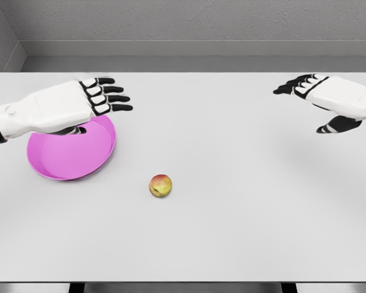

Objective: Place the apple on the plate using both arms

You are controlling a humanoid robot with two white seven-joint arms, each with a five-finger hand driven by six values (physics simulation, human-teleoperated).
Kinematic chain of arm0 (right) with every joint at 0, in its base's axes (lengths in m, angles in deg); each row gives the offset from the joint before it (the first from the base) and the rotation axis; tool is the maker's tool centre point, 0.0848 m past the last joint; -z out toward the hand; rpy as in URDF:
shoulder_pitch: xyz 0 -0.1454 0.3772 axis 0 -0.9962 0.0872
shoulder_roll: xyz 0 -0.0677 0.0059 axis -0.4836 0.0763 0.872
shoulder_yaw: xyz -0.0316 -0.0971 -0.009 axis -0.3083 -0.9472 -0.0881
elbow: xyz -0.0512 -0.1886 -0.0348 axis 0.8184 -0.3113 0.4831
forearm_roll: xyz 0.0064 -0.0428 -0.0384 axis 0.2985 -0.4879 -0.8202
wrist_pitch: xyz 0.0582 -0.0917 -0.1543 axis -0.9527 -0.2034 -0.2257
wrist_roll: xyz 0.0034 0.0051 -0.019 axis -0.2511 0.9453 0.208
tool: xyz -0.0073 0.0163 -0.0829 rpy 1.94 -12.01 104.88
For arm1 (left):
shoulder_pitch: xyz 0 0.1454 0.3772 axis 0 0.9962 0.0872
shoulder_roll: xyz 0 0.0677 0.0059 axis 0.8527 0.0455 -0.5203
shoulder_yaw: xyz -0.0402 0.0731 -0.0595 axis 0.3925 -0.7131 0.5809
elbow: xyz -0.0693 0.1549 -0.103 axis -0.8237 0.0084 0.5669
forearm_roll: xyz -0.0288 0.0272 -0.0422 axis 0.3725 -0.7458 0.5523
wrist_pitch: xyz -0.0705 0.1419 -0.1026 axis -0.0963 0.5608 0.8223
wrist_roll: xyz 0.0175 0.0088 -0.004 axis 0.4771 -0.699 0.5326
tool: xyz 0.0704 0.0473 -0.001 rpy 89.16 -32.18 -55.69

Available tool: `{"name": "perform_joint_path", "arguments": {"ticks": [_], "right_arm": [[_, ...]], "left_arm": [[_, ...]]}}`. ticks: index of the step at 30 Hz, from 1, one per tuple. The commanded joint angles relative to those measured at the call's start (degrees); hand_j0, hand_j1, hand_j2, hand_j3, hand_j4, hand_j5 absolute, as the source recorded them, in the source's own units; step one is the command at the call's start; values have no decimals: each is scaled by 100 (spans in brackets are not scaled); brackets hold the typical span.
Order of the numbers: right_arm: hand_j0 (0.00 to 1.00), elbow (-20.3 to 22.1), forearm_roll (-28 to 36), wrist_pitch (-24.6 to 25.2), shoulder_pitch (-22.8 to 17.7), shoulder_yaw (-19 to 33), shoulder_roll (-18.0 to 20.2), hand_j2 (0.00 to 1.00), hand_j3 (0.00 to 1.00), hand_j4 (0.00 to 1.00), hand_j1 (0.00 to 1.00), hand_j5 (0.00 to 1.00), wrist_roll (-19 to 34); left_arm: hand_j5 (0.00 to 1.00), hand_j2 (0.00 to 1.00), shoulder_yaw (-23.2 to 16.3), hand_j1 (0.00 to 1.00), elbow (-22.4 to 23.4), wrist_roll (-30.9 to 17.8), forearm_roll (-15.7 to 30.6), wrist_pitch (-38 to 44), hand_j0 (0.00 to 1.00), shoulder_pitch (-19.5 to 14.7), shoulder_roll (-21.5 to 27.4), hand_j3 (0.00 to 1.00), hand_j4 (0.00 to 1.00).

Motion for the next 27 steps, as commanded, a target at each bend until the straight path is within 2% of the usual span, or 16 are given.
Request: {"name": "perform_joint_path", "arguments": {"ticks": [1, 5, 7, 14, 20, 23, 27], "right_arm": [[100, 40, 20, 13, 0, 4, 3, 100, 100, 100, 100, 100, 21], [100, 49, 20, 13, 0, 4, 21, 100, 100, 100, 100, 100, 21], [100, 49, 12, 13, 9, 13, 30, 100, 100, 100, 100, 100, 21], [100, 57, 11, 31, 18, 57, 21, 100, 100, 100, 100, 100, 21], [100, 49, 11, 40, -18, 57, 30, 100, 100, 100, 100, 100, 21], [100, 57, 20, 40, -18, 66, -5, 100, 100, 100, 100, 100, 21], [100, 57, 20, 40, -18, 66, 3, 100, 100, 100, 100, 100, 21]], "left_arm": [[100, 100, -518, 100, -209, -537, 72, 0, 100, -52, -217, 100, 100], [100, 100, -914, 100, -227, -1082, -42, 0, 100, -202, -718, 100, 100], [100, 100, -1151, 100, -192, -1091, -78, 0, 100, -255, -955, 100, 100], [100, 100, -1195, 100, 204, -1100, -341, 0, 100, -281, -999, 100, 100], [100, 100, -1310, 100, 239, -1126, -491, 0, 100, -281, -1245, 100, 100], [100, 100, -1371, 100, 221, -1407, -623, 0, 100, -281, -1369, 100, 100], [100, 100, -1538, 100, 213, -1425, -632, 0, 100, -360, -1386, 100, 100]]}}
